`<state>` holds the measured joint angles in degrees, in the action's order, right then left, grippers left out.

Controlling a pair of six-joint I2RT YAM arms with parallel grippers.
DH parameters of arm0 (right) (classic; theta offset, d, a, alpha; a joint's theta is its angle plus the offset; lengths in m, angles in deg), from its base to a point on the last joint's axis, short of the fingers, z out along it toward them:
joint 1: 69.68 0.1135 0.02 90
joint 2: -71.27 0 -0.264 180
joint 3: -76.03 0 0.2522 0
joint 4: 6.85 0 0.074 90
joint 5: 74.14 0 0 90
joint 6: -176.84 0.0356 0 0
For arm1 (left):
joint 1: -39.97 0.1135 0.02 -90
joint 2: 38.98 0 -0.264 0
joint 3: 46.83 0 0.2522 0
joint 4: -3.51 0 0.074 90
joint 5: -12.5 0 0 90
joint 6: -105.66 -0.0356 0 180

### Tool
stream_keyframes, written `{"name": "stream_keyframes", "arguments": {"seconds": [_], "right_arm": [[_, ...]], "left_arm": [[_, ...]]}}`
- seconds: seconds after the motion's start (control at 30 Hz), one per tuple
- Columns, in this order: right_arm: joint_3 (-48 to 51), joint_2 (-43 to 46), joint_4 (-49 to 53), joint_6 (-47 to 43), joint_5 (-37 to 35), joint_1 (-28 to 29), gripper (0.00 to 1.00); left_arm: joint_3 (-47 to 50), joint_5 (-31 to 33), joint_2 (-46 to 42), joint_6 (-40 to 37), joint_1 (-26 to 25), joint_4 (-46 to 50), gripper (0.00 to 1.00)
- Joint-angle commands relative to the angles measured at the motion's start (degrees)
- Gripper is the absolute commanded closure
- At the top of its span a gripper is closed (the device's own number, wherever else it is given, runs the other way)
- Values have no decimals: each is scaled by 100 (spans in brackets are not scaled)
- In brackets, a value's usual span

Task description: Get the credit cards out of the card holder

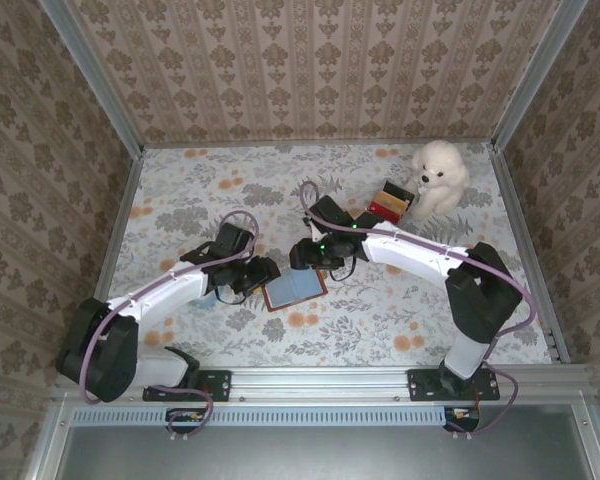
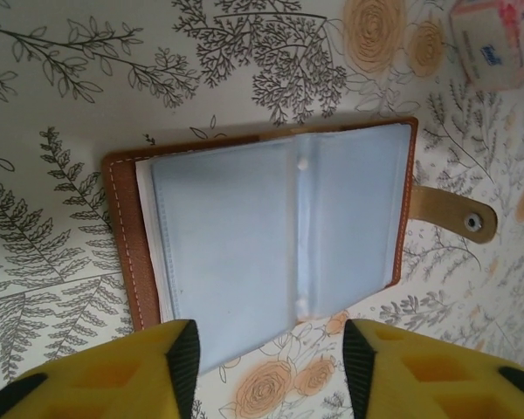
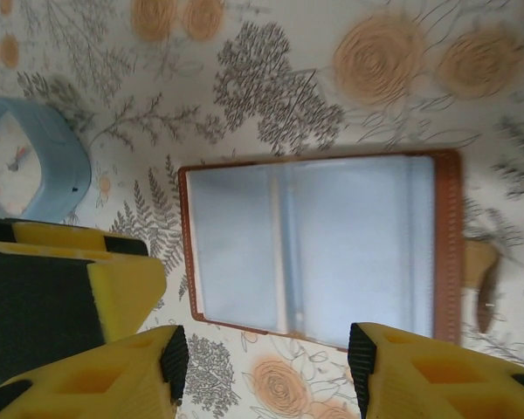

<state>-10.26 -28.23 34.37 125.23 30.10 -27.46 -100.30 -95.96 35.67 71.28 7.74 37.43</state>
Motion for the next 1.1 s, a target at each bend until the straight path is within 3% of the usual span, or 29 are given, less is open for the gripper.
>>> {"name": "stream_keyframes", "arguments": {"seconds": [0.0,0.13,0.53,0.77,1.07], "right_arm": [[89,-218,-262,311,115,44,46],[125,-451,-393,380,275,41,48],[108,-961,-269,358,224,18,51],[142,-1042,-171,267,1,23,52],[278,-1271,-210,279,-69,8,53]], "left_arm": [[137,234,105,299,-56,-124,55],[100,133,347,344,-94,-178,63],[-134,631,833,301,-377,258,65],[-142,593,898,321,-422,182,72],[-191,819,408,150,-416,401,68]]}}
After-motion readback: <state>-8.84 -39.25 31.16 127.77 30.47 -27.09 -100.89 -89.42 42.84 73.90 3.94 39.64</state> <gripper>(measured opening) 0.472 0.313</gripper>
